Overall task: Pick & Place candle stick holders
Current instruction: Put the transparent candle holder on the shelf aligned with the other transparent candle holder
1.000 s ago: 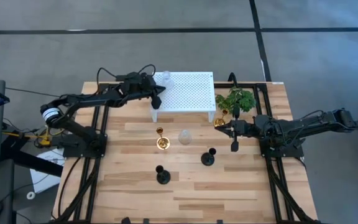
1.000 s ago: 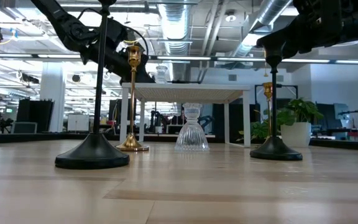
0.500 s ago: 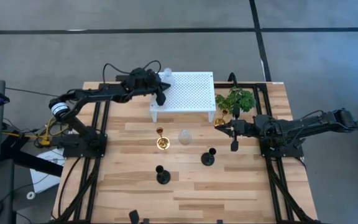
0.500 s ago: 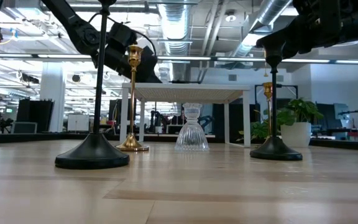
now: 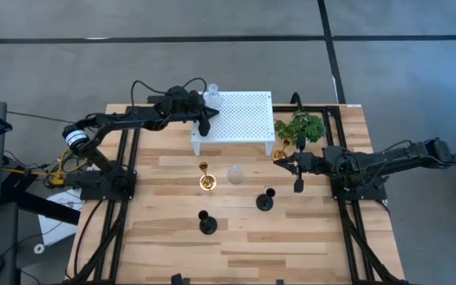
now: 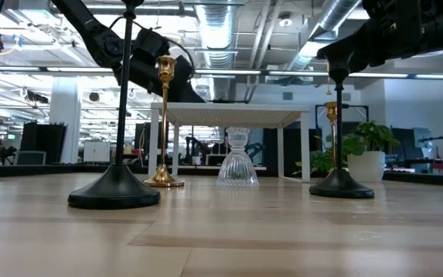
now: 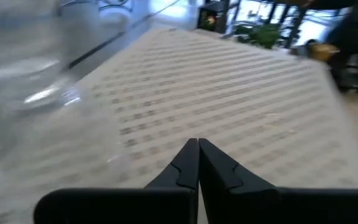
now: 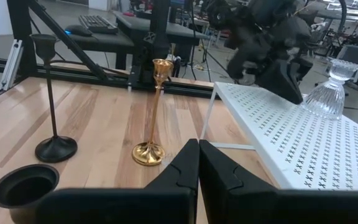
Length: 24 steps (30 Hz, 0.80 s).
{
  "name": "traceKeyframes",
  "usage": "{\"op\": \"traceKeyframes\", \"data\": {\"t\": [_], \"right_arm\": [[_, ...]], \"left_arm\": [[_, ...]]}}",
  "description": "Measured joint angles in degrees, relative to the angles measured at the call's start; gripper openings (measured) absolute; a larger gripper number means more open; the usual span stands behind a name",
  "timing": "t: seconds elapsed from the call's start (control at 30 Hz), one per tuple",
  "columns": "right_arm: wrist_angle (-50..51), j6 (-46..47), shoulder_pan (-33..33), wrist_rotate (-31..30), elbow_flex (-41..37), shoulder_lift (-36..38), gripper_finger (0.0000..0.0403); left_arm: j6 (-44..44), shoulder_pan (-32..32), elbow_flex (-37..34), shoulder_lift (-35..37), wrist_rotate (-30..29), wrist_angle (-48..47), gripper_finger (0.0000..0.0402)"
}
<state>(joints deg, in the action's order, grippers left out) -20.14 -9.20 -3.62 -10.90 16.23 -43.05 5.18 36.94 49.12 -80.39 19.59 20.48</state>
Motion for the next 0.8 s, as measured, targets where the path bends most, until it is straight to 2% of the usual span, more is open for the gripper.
{"op": "traceKeyframes", "data": {"t": [0.23, 0.43, 0.57, 0.8], "right_arm": [[0.0, -0.3, 0.0, 0.2, 0.0, 0.0, 0.0], [0.0, -0.4, 0.0, 0.3, 0.0, 0.0, 0.0], [-0.1, -0.4, 0.0, 0.3, 0.0, 0.0, 0.0], [-4.1, -0.1, -0.2, 0.3, 0.0, 0.0, 0.0]], "left_arm": [[1.4, -4.3, 0.0, 7.7, 0.0, -1.3, 0.0003], [1.4, -6.5, -0.5, 18.1, 0.0, -12.5, 0.0004], [1.4, -8.7, -2.6, 25.3, 0.0, -16.5, 0.0003], [0.9, -12.8, -9.5, 37.4, -0.9, -17.4, 0.0004]]}}
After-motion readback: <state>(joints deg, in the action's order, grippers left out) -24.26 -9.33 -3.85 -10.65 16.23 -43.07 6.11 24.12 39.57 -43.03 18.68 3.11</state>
